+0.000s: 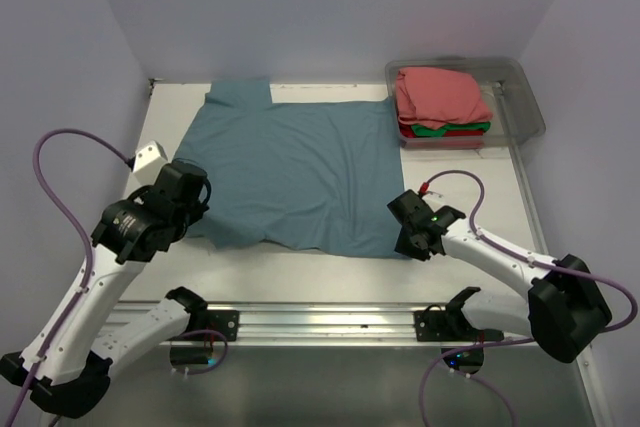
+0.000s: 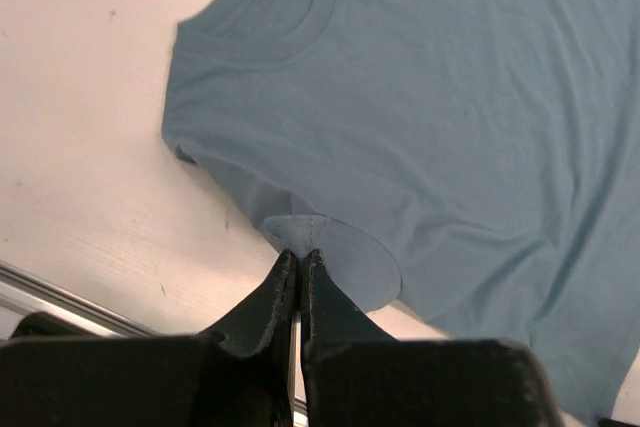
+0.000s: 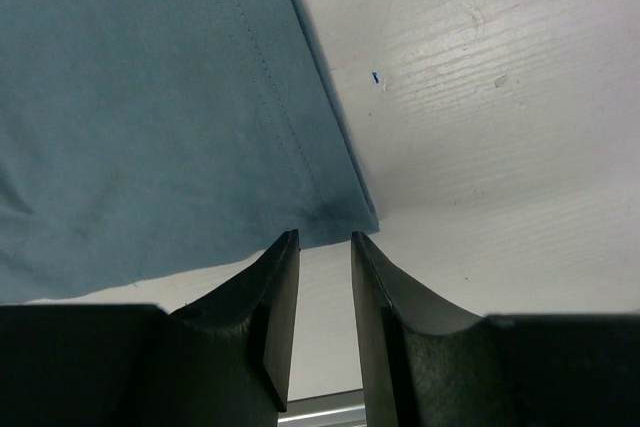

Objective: Fold and stack the t-shirts
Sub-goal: Grap the side of the flattened tshirt closest away from the robot with both arms

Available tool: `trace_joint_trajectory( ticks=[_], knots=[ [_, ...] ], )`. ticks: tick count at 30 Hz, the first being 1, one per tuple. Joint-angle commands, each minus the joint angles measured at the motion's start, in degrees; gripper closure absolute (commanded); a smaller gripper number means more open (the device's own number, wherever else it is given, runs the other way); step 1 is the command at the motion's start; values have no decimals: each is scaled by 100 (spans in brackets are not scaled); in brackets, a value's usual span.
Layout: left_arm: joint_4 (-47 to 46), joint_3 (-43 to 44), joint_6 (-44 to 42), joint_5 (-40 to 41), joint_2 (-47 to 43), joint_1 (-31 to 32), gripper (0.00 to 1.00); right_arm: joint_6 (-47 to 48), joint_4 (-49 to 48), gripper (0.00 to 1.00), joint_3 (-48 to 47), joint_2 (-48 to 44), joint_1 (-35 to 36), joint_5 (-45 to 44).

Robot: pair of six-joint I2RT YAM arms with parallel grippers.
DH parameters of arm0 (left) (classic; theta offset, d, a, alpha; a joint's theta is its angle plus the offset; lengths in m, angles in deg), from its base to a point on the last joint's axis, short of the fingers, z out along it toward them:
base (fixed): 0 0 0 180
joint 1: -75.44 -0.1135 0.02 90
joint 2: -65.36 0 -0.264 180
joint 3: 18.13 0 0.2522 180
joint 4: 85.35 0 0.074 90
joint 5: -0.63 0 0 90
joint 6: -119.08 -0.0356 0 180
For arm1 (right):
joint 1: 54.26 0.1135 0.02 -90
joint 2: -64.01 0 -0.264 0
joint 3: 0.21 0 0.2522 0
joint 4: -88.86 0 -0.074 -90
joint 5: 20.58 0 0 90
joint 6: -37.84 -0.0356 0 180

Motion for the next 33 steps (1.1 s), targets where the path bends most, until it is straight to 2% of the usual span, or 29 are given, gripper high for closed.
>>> trace_joint_trajectory(
  ticks=[1,5,18,25,27,28,29,30,33],
  knots=[
    [98,438,-366,780,53,-36,100,64,-92,68,72,-119,-26,65],
    [336,789,-365,1422,-192,-45,100,73,-118,68,99,-110,-26,126],
    [336,764,-322,1151,-255,-45,100,125,-478,66,248,294,-26,398],
    [292,509,-199,1036,-307,-45,100,134,-926,66,397,549,-26,917],
    [274,509,-199,1045,-334,-45,100,125,-944,72,441,567,-26,1005],
    [266,509,-199,1037,-343,-45,100,134,-909,79,450,541,-26,996],
    [266,491,-199,1054,-360,-45,100,143,-874,93,450,505,-26,961],
    [248,474,-207,1063,-369,-45,100,169,-839,100,450,470,-26,935],
    [178,377,-251,1151,-422,-45,100,204,-594,100,354,242,-26,821]
  ],
)
